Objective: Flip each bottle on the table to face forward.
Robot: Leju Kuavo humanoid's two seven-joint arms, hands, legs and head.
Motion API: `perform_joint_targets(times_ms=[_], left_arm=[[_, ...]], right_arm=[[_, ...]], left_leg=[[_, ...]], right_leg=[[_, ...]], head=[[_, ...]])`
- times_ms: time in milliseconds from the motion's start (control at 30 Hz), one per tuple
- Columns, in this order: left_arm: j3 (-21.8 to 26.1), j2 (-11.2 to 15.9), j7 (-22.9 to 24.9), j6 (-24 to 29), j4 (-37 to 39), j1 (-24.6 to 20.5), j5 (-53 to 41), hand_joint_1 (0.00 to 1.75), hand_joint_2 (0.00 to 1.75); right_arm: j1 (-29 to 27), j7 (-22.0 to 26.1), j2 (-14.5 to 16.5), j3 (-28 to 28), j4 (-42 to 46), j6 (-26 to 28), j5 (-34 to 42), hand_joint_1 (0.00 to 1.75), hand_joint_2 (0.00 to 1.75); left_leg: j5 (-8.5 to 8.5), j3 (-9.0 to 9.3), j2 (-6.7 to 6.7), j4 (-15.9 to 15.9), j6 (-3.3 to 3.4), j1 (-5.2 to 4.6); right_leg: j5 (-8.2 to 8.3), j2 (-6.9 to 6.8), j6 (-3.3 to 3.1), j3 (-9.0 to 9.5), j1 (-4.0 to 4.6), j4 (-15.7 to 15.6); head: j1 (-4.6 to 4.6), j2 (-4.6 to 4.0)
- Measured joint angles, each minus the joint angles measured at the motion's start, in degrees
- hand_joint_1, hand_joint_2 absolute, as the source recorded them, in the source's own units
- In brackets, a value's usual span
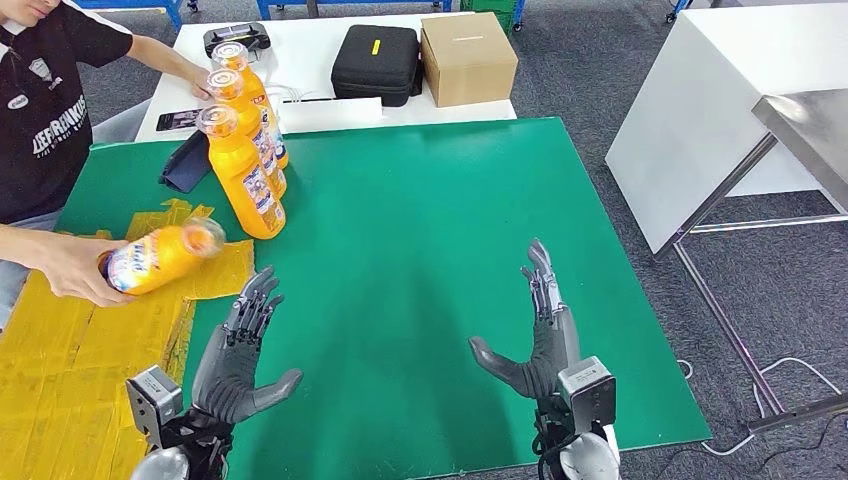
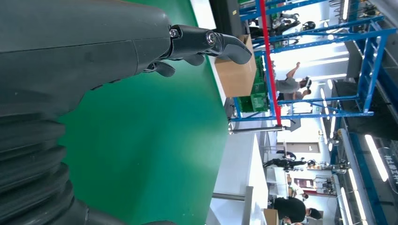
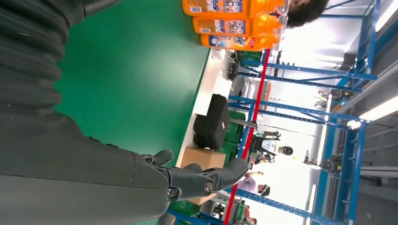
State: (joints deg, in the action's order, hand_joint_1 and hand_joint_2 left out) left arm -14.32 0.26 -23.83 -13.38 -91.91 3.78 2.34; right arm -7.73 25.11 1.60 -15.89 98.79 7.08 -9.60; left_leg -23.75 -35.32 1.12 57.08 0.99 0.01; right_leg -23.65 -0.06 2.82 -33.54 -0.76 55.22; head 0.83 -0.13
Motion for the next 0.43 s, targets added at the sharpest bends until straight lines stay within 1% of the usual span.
perform_joint_targets(times_ms=[267, 433], left_arm=[[-0.1, 0.0, 0.8, 0.3, 0.0, 0.1, -0.2, 0.0, 1.75], [-0.2, 0.0, 1.0, 1.9, 0.0, 0.1, -1.9, 0.0, 1.75]], right_arm=[[-0.2, 0.0, 0.0, 0.0, 0.0, 0.7, 0.0, 0.0, 0.0], [-0.2, 0.0, 0.0, 0.0, 0.0, 0.7, 0.0, 0.0, 0.0]], left_leg=[[-0.01, -0.01, 0.0, 0.0, 0.0, -0.01], [-0.01, 0.0, 0.0, 0.0, 0.0, 0.0]], right_leg=[[0.0, 0.0, 0.0, 0.0, -0.01, 0.0], [0.0, 0.0, 0.0, 0.0, 0.0, 0.0]], head=[[0.0, 0.0], [0.0, 0.0]])
